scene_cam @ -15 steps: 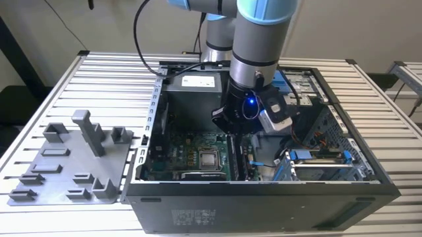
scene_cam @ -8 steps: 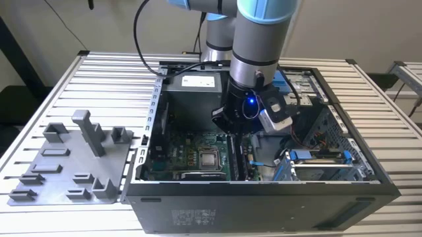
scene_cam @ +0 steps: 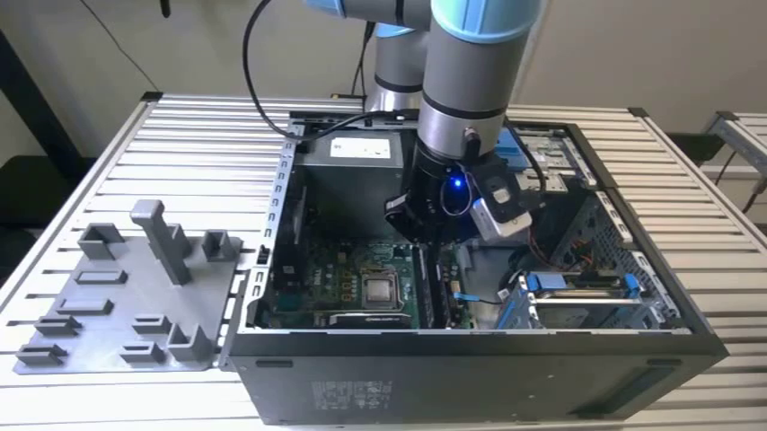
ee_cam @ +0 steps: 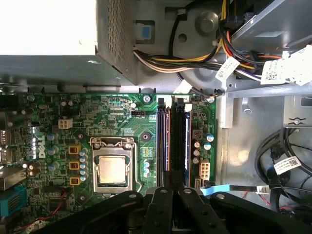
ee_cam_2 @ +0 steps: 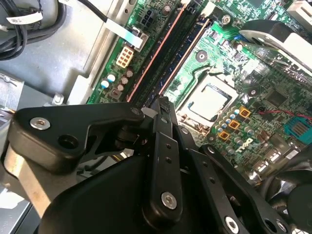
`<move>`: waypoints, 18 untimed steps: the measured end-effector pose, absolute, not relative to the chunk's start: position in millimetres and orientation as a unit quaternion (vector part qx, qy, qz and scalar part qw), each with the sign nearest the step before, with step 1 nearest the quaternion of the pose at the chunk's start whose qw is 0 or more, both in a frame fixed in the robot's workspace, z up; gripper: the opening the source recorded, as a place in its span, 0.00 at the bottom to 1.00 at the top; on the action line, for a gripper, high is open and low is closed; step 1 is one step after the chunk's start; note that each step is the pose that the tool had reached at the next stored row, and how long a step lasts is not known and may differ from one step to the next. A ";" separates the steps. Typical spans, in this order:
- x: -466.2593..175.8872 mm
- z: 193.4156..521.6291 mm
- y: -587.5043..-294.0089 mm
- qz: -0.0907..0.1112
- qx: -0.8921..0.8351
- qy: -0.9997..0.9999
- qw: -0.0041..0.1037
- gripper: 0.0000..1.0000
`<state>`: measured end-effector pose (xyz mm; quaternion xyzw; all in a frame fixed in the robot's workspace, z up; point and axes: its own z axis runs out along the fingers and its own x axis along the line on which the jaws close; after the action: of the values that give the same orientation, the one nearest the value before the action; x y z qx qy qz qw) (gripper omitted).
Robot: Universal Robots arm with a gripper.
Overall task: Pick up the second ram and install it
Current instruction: 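Press down the second ram until it locks into place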
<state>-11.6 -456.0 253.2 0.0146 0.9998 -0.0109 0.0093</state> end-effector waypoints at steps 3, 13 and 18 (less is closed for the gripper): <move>-11.6 253.2 -456.0 -0.011 0.012 1.000 0.009 0.11; -11.6 253.2 -456.0 -0.010 -0.034 0.999 0.010 0.11; -11.7 253.2 -456.0 -0.010 -0.062 0.998 0.010 0.11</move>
<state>-11.7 -456.0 253.2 -0.0625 0.9979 -0.0102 0.0101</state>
